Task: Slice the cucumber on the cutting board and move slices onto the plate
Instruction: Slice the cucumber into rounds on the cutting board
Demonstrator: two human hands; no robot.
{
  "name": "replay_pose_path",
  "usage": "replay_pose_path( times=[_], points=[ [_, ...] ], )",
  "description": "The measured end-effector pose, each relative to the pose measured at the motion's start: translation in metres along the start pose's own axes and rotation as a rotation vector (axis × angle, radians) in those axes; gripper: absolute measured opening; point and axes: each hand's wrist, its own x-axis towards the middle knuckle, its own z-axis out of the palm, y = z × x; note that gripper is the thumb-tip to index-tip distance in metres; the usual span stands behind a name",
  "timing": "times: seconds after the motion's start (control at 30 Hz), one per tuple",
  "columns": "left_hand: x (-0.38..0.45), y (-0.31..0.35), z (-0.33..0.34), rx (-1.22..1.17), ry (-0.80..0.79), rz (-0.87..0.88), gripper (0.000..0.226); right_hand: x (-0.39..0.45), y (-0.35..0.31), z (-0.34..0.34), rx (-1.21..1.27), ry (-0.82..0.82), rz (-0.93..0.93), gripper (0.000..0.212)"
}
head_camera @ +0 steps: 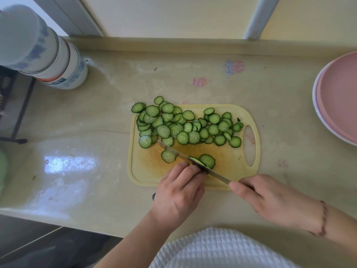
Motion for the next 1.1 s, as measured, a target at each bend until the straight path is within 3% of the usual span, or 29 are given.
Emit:
replay_pose_path(
  times=[0.47, 0.83, 1.1],
  points=[
    [-0.005, 0.000, -0.006, 0.005, -0.057, -0.007, 0.016, -0.010, -0.004, -0.006, 0.035, 0.064, 0.019, 0.063],
    [-0.003, 0.001, -0.005, -0.001, -0.032, -0.024, 0.015, -0.025, -0.007, -0.014, 0.039, 0.054, 0.006, 0.080],
    [-0.004, 0.001, -0.003, 0.004, -0.028, -0.018, 0.016, -0.020, -0.008, -0.008, 0.024, 0.041, 0.040, 0.071]
  ],
)
